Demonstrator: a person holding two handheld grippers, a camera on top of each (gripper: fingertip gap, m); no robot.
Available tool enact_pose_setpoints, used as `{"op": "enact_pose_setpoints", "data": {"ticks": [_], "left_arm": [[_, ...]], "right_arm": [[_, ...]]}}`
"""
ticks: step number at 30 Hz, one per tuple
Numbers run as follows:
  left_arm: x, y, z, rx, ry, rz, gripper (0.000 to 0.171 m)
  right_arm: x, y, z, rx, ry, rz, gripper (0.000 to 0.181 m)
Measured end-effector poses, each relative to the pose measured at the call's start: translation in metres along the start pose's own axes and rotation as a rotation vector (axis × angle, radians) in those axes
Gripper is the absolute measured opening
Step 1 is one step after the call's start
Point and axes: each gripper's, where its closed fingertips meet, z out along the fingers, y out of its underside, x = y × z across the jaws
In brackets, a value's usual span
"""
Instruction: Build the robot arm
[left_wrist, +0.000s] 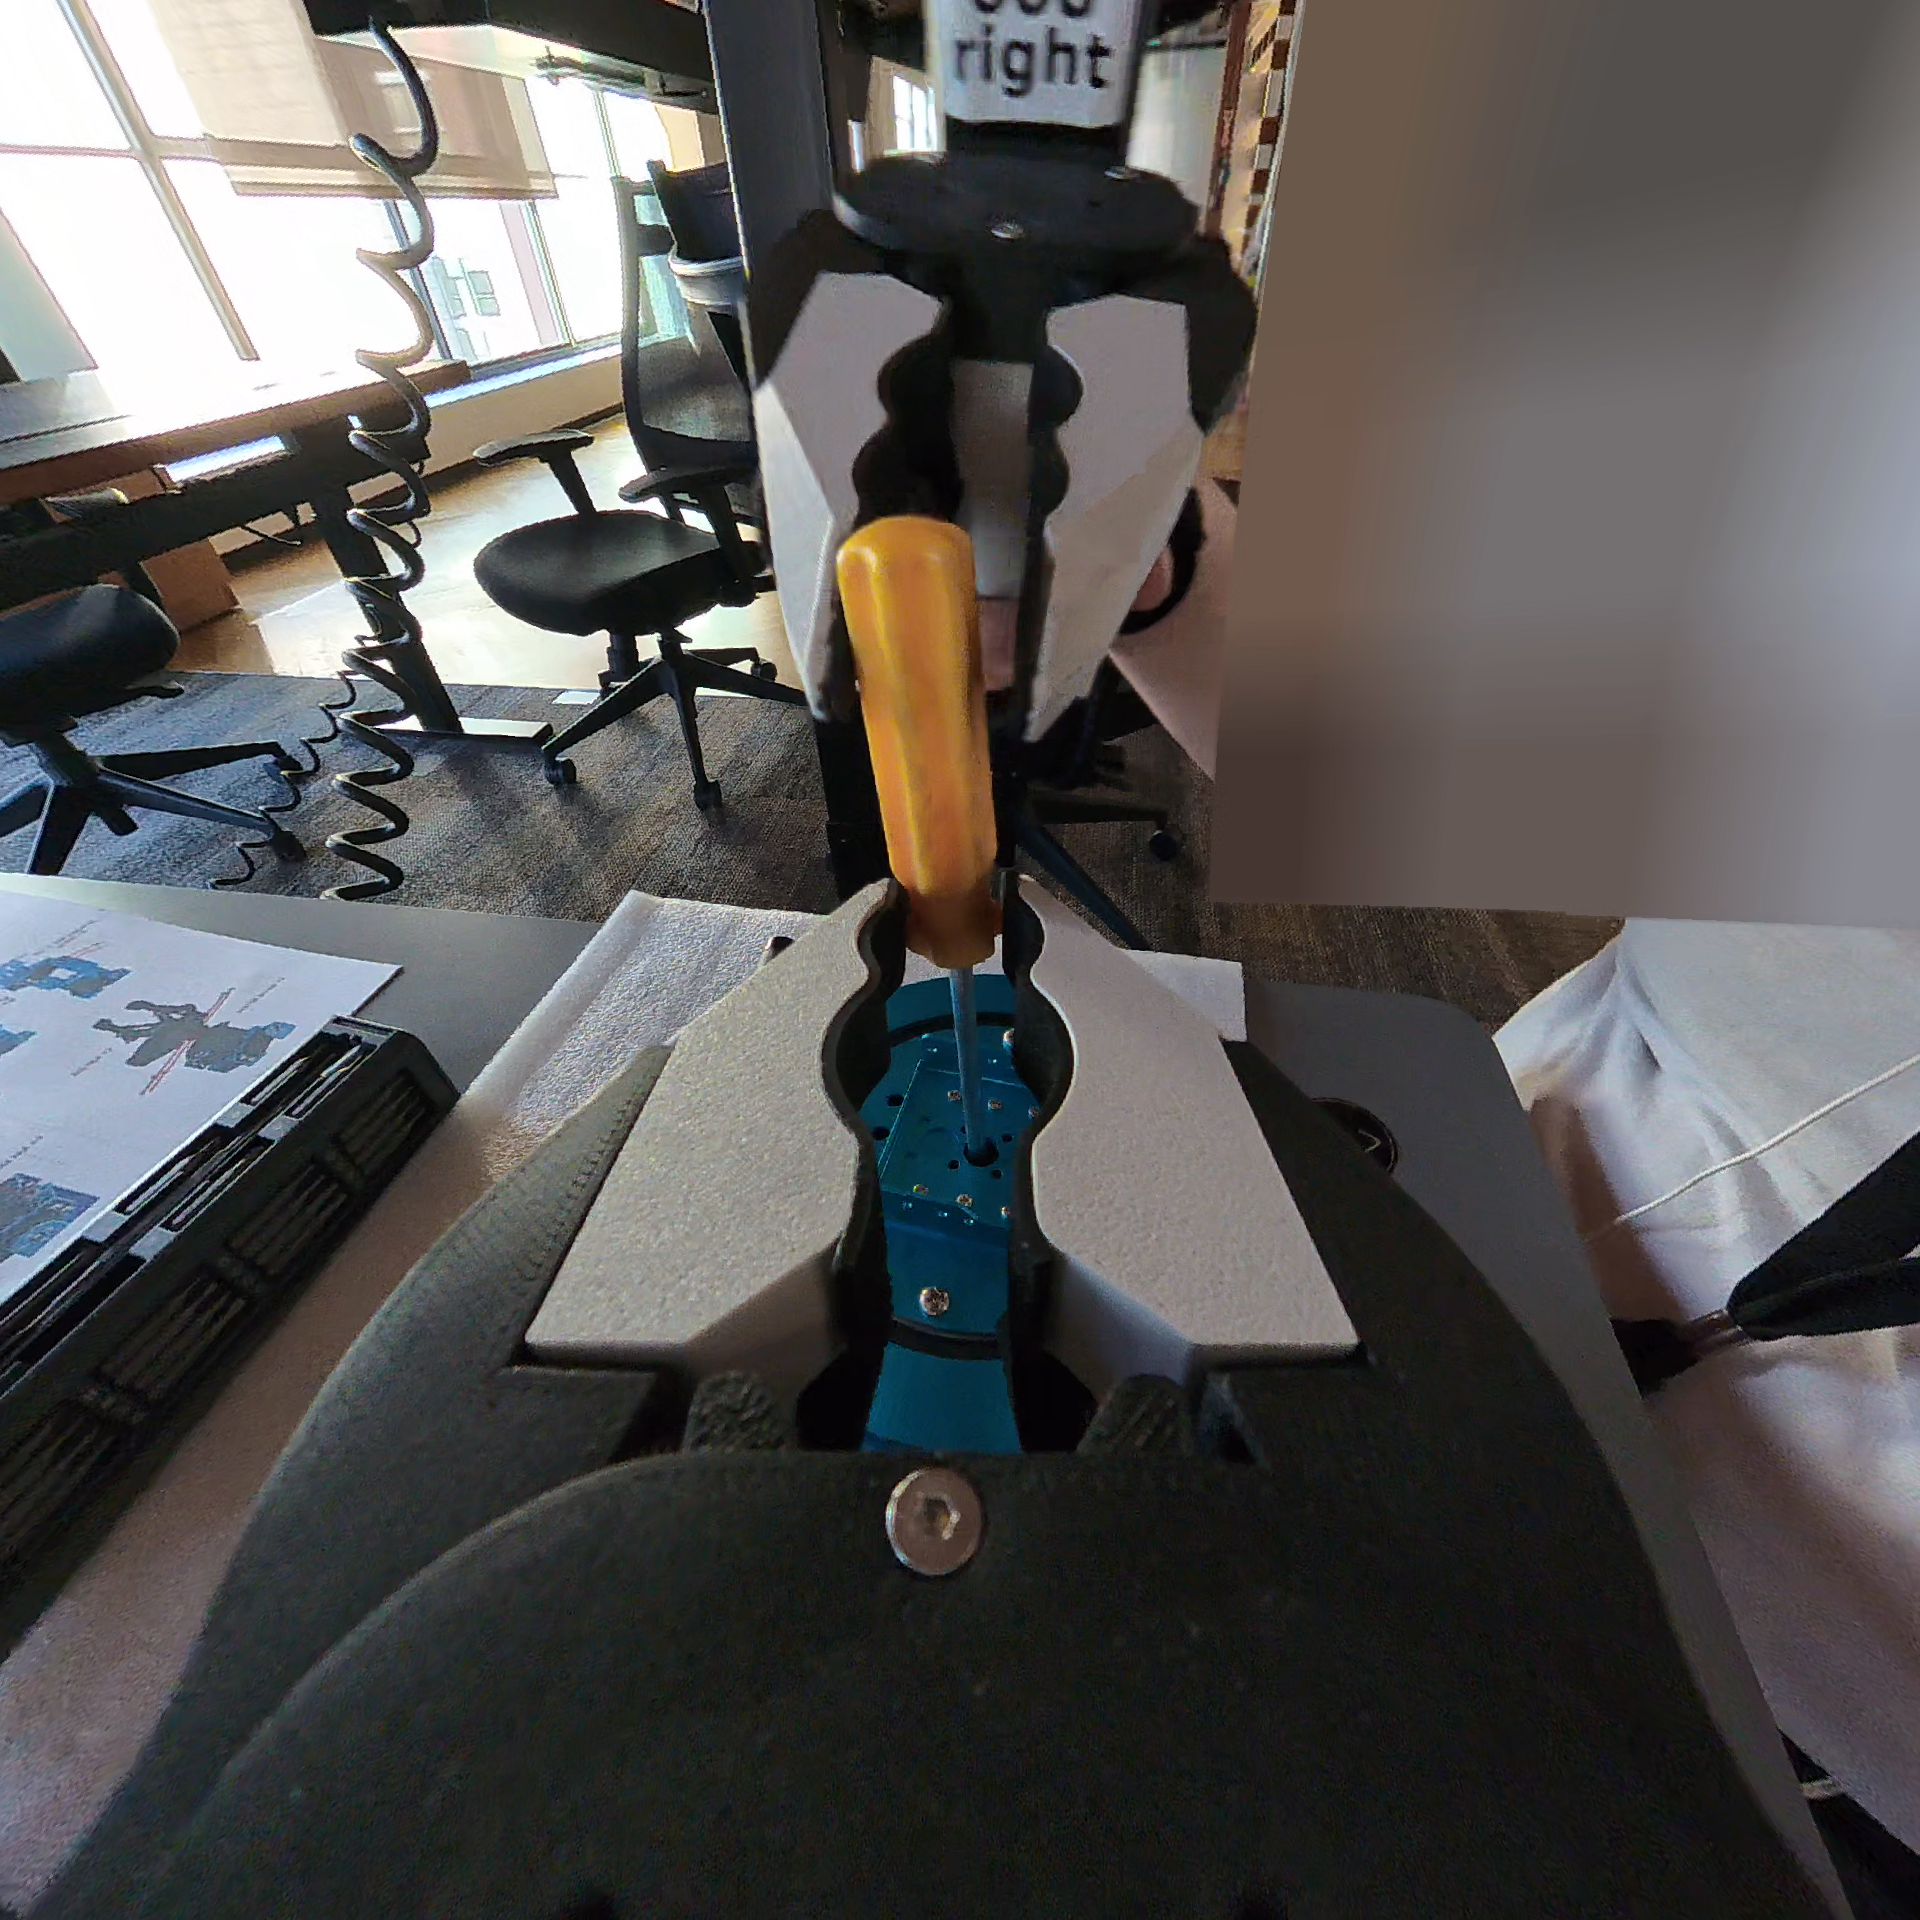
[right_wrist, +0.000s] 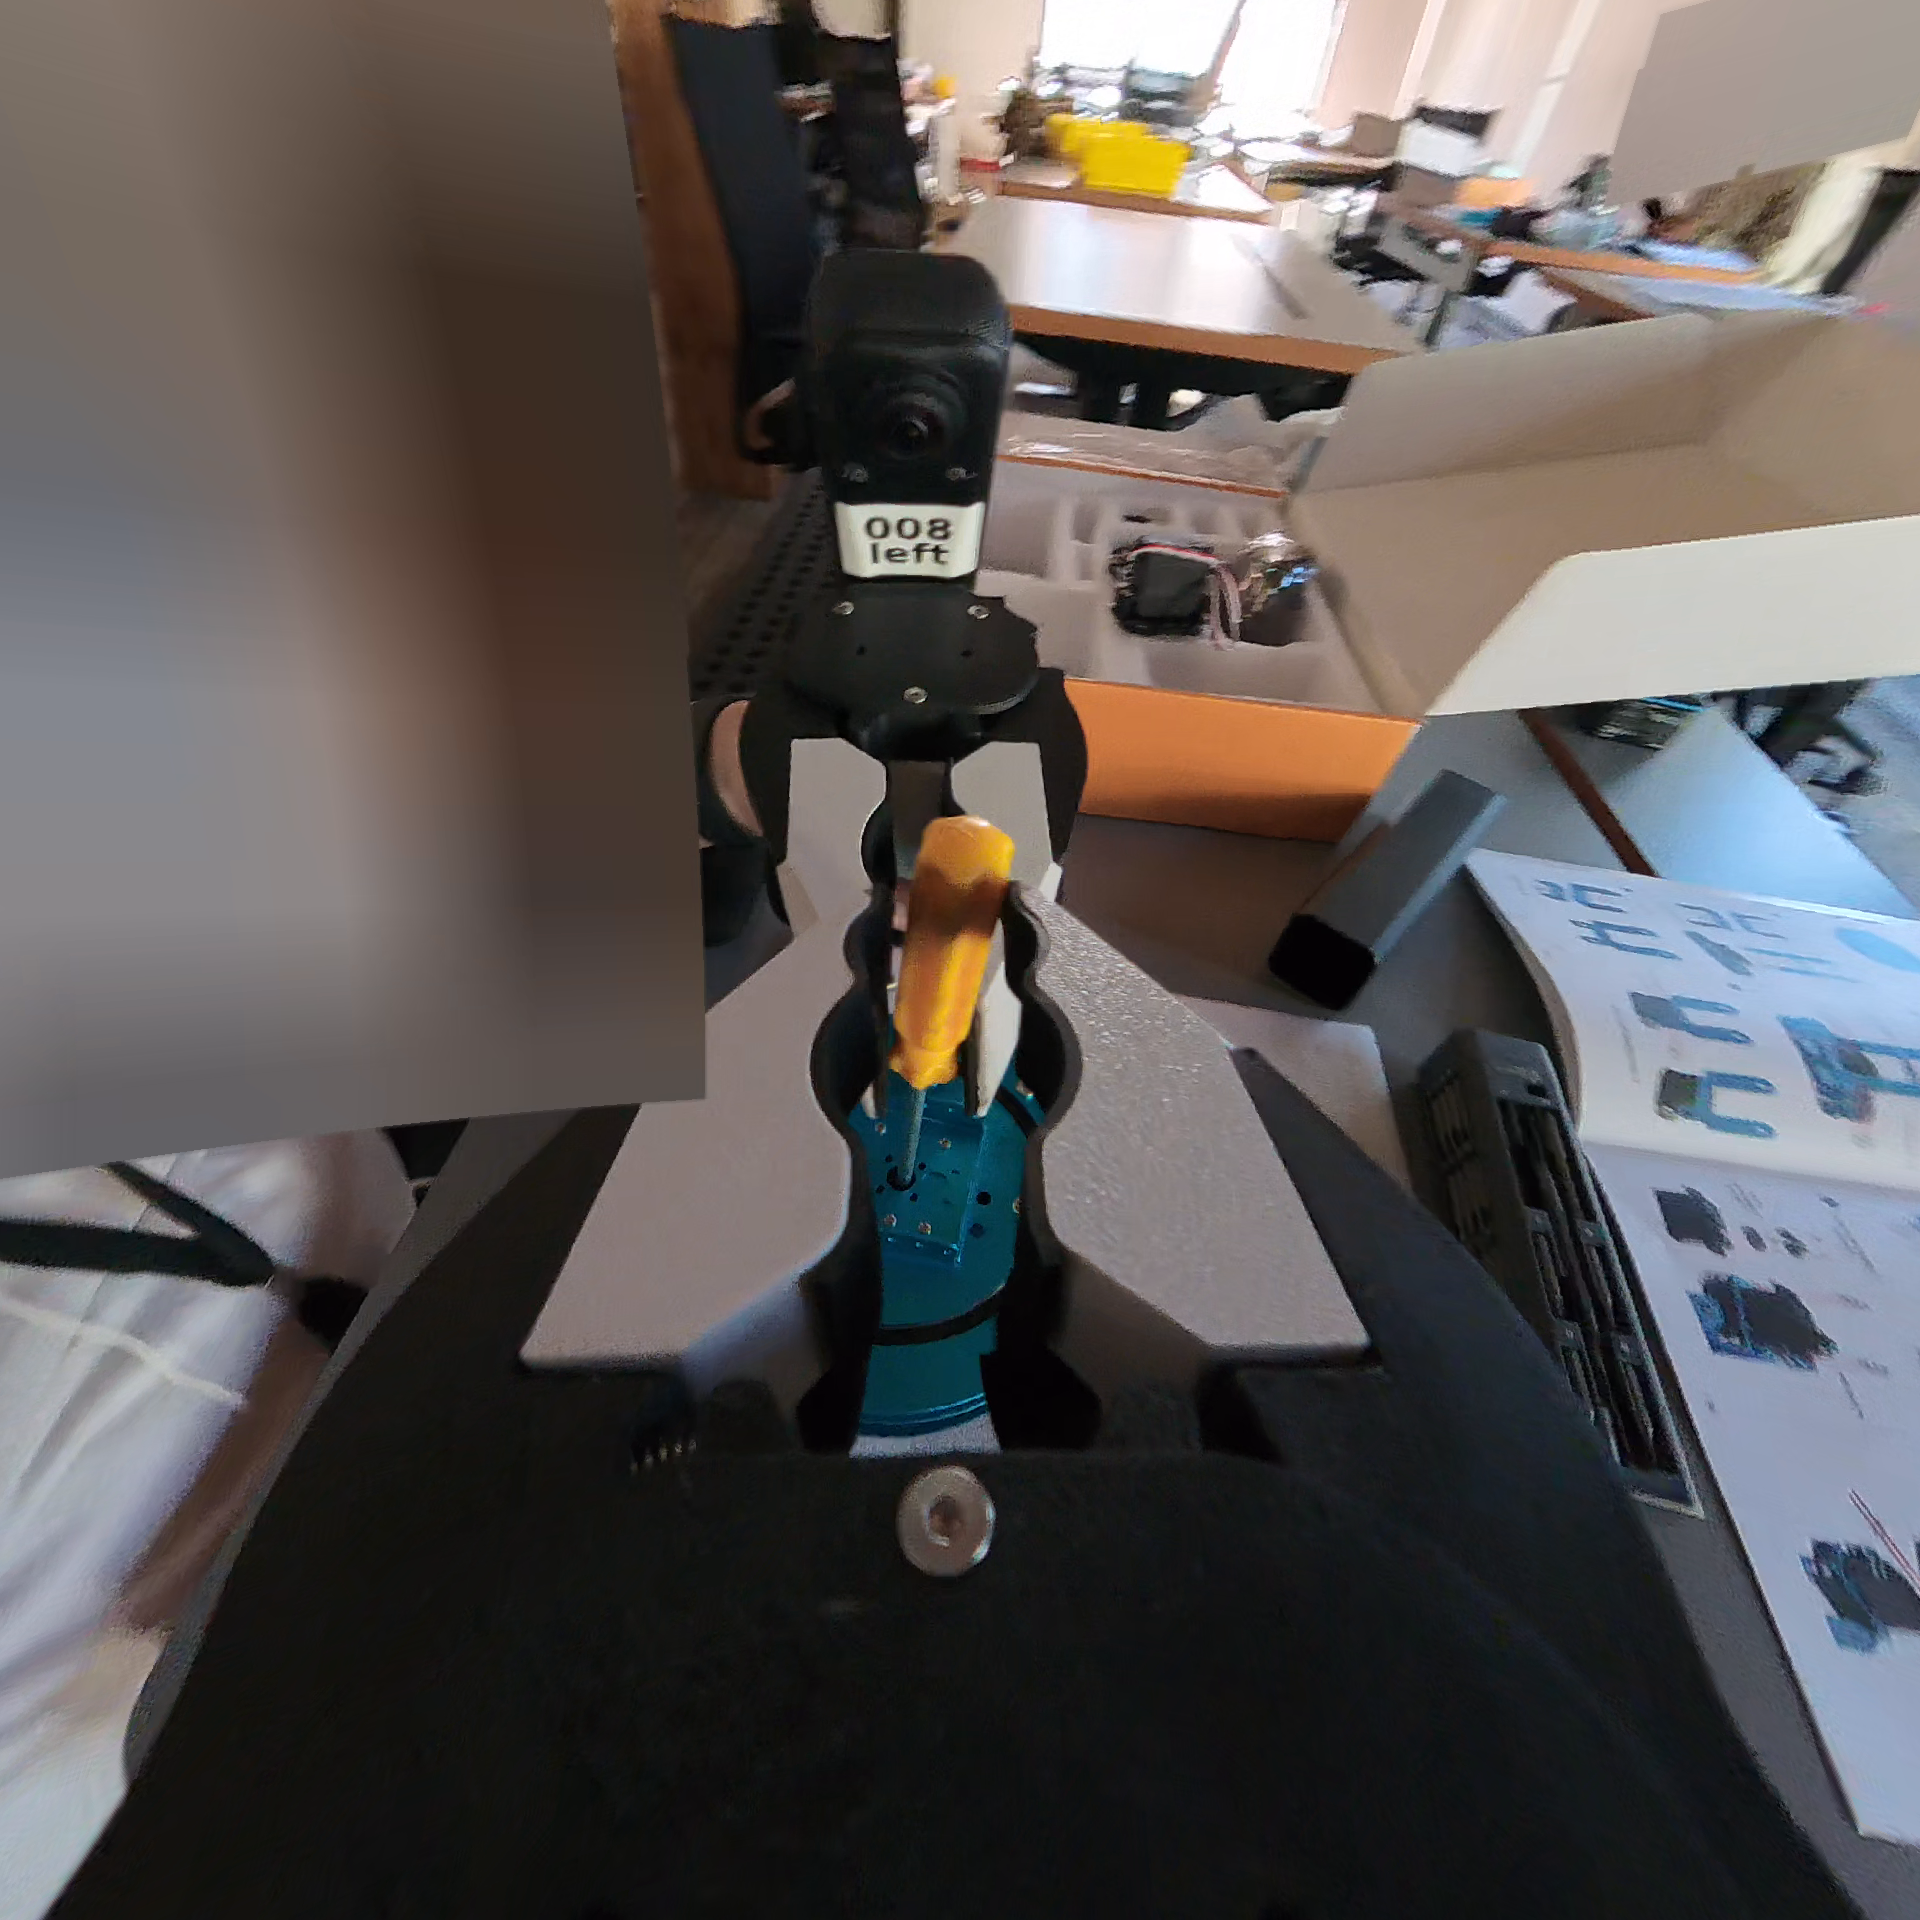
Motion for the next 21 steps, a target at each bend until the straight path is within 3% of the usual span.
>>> {"op": "enact_pose_setpoints", "data": {"ticks": [4,7,12,17,21], "left_arm": [[0.0004,0.0002,-0.0008,0.001,-0.002,0.01,0.016],[-0.0003,0.0001,-0.0006,0.002,-0.017,0.01,0.016],[0.0037,-0.0001,-0.0005,-0.001,-0.004,0.024,0.017],[0.0044,0.0,0.0001,-0.004,0.008,0.018,0.016],[0.0048,0.0002,-0.0001,-0.003,0.009,0.023,0.016]], "right_arm": [[-0.0005,0.0015,0.0013,-0.038,-0.071,0.045,0.016],[0.0017,0.0026,0.0007,-0.029,0.032,0.127,0.016],[-0.0026,0.0026,-0.0004,-0.035,0.232,0.067,0.016],[-0.0038,-0.0046,0.0013,-0.072,0.055,-0.08,0.019],[-0.0072,-0.0034,0.0022,-0.088,-0.1,-0.026,0.017]]}}
